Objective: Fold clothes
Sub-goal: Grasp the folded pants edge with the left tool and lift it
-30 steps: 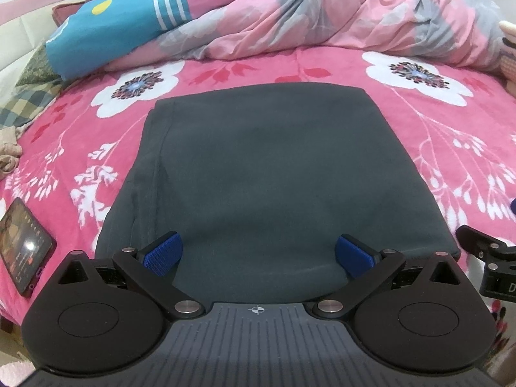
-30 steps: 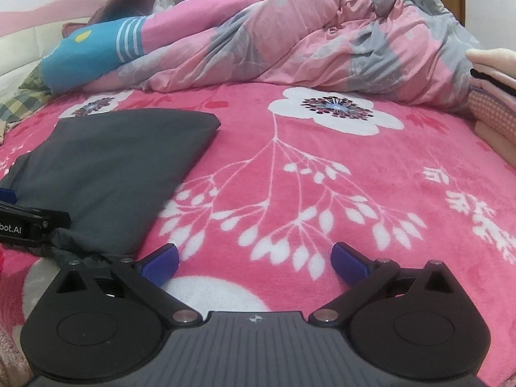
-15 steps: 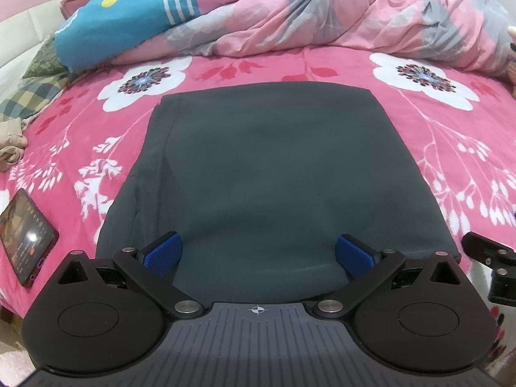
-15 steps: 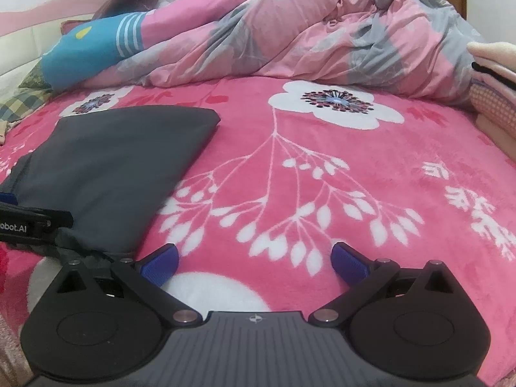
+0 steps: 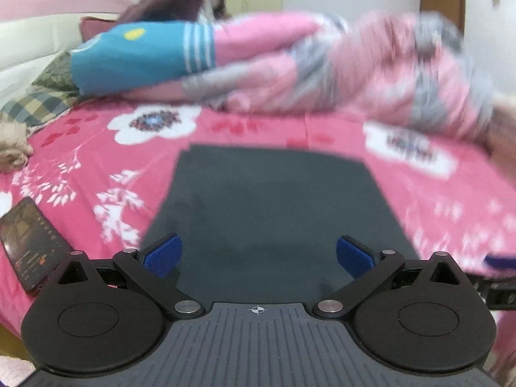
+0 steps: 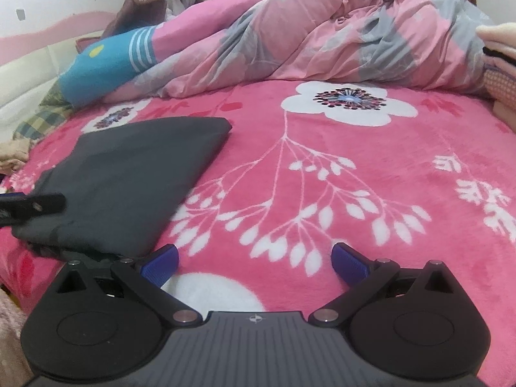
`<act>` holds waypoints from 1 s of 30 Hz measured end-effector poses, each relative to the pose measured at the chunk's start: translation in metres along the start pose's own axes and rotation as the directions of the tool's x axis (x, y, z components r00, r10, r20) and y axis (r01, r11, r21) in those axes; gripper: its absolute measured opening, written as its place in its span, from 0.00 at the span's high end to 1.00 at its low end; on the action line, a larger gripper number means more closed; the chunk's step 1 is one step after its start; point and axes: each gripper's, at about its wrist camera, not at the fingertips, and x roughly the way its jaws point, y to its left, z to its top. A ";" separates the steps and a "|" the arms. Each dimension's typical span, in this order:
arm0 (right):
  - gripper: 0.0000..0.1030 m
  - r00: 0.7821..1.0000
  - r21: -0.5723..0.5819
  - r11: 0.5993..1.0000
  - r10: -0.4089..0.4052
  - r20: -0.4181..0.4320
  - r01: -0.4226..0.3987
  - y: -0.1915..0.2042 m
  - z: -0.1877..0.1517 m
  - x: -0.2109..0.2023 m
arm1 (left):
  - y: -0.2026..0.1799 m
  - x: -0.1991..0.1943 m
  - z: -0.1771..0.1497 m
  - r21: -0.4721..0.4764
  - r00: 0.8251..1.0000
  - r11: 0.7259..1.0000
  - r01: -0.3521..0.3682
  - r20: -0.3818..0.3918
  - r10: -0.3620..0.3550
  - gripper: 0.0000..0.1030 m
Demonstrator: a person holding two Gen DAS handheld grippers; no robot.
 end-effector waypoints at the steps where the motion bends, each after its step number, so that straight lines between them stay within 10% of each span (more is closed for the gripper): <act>1: 0.00 1.000 0.008 1.000 0.012 -0.004 -0.012 -0.002 0.002 -0.001 | 0.012 -0.006 0.001 -0.039 1.000 0.999 0.013 0.023 -0.012 0.00; 6: 0.00 0.987 0.041 0.987 0.152 0.050 -0.154 -0.006 0.015 -0.006 | 0.066 -0.009 0.008 -0.172 0.996 0.983 0.070 0.073 -0.058 0.00; 14: 0.04 0.919 0.127 0.913 0.393 -0.012 -0.388 0.003 0.051 0.034 | 0.108 0.045 0.017 -0.384 0.957 0.891 0.241 -0.055 -0.283 0.05; 30: 0.27 0.775 0.385 0.772 0.603 -0.191 -0.505 -0.010 0.096 0.134 | 0.119 0.111 0.030 -0.417 0.890 0.842 0.343 -0.143 -0.433 0.16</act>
